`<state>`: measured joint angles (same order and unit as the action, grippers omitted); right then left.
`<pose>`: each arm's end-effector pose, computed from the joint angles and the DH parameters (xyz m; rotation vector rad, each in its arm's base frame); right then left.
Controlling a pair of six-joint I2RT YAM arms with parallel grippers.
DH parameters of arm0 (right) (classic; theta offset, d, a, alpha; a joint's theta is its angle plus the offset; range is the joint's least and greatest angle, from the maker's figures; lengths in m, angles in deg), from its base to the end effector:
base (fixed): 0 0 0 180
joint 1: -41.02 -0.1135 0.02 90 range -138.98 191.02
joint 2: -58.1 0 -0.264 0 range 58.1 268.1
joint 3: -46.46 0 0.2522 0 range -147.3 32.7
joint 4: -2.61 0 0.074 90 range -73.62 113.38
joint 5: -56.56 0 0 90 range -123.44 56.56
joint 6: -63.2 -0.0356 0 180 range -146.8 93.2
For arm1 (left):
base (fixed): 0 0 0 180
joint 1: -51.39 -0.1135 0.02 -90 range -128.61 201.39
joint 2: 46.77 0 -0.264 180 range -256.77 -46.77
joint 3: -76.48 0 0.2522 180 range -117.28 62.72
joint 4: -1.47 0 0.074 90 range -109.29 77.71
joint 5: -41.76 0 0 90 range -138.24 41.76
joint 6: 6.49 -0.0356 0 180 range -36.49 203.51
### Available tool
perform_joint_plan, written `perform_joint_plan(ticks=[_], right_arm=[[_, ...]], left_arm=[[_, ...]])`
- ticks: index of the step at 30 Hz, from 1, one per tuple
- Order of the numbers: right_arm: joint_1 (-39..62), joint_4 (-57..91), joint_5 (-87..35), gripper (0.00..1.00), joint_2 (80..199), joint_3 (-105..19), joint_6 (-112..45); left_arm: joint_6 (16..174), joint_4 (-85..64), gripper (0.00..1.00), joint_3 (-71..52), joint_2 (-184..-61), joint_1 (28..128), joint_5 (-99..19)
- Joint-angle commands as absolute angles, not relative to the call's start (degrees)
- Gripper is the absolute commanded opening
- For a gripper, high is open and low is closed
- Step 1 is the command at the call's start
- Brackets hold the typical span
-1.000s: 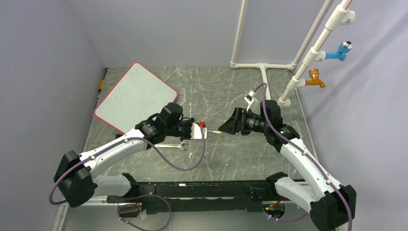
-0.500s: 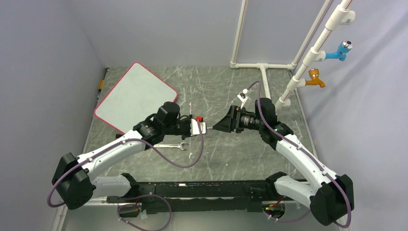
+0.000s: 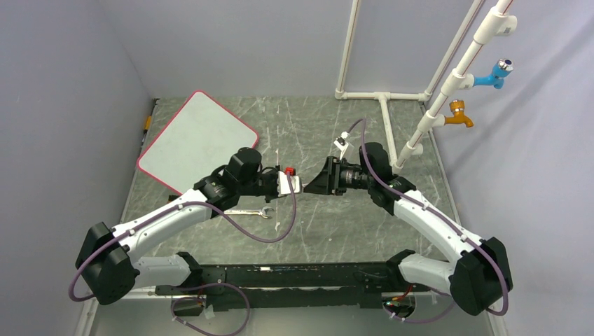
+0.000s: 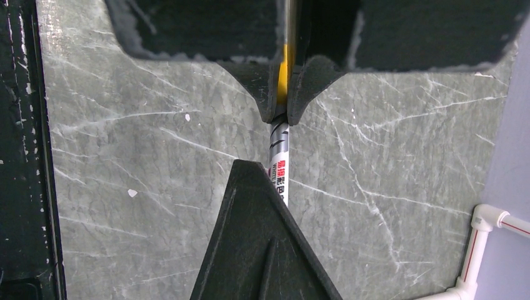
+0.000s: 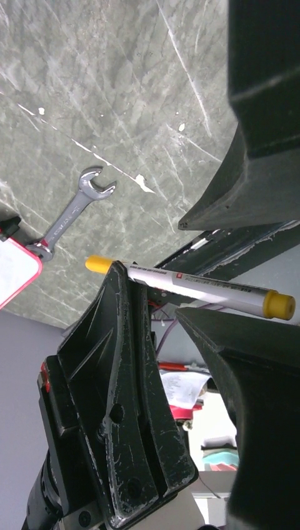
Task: Write a sentence on the whiteboard
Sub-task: Pass from the left arm to the right
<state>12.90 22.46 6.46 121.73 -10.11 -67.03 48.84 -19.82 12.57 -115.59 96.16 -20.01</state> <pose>0.2039 0.1348 0.2732 -0.2541 2.2277 1.4118 0.1801 -0.2024 0.2916 1.5173 1.3369 -0.6099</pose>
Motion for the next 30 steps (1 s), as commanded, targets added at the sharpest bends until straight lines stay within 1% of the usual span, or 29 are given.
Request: perform_joint_plan(ticks=[1,7,11,16,30], right_arm=[[12.23,19.09,6.29,0.49,122.61,-12.95,-67.36],[11.94,20.36,6.30,0.46,124.35,-14.56,-66.44],[11.93,22.09,6.02,0.42,125.91,-16.20,-65.67],[11.69,22.63,6.76,0.40,127.40,-16.79,-65.68],[11.01,24.41,7.73,0.39,126.63,-16.08,-64.62]], left_arm=[[48.86,-19.01,0.00,12.00,-114.18,96.63,-19.26],[47.19,-20.53,0.00,11.93,-114.28,97.50,-20.09],[46.84,-20.90,0.00,11.91,-114.38,98.13,-20.77],[47.26,-21.13,0.00,11.85,-114.74,98.74,-21.48],[46.77,-22.72,0.00,11.02,-116.13,99.35,-25.47]])
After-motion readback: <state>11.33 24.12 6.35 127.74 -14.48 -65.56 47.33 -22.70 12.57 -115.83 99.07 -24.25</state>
